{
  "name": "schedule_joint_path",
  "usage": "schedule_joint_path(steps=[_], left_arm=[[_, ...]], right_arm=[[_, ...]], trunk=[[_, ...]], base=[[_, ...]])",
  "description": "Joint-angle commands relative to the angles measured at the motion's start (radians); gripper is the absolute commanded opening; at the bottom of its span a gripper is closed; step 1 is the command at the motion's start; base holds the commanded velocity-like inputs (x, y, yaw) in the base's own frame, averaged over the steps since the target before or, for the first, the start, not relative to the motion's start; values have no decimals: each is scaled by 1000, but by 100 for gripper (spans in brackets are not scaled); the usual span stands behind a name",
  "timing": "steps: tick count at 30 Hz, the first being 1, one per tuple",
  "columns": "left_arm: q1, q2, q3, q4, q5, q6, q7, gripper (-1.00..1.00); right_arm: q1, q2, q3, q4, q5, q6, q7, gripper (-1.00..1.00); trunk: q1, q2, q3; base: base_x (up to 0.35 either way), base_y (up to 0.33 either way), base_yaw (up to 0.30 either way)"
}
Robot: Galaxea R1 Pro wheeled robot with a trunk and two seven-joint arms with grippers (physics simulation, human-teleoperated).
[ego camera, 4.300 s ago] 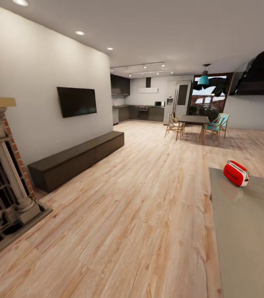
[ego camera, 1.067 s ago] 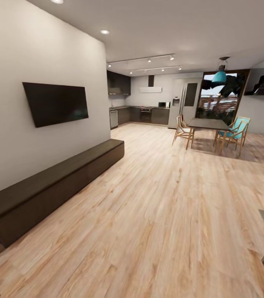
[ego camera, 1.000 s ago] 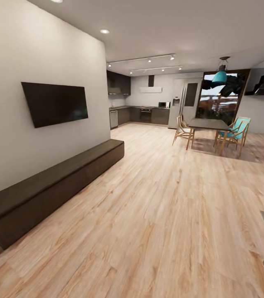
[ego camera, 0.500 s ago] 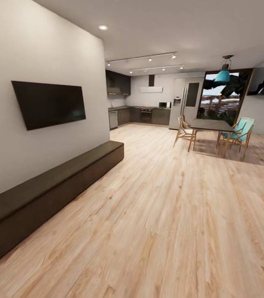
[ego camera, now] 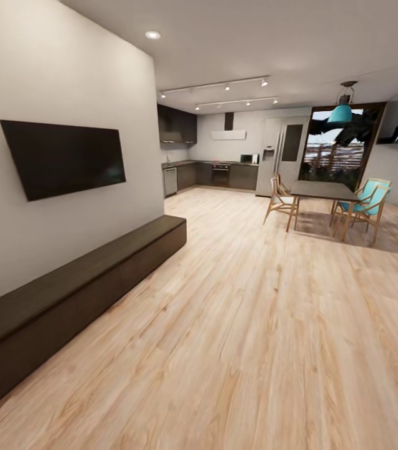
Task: Turn on the radio receiver that's on the table in the living room.
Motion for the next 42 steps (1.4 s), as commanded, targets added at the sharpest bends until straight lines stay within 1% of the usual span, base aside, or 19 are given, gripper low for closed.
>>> schedule_joint_path(steps=[1,39,42], left_arm=[[0,0,0,0,0,0,0,100],[0,0,0,0,0,0,1,100],[0,0,0,0,0,0,0,100]], right_arm=[[0,0,0,0,0,0,0,100],[0,0,0,0,0,0,0,100],[0,0,0,0,0,0,0,100]], trunk=[[0,0,0],[0,0,0],[0,0,0]], base=[[332,0,0],[331,0,0],[203,0,0]])
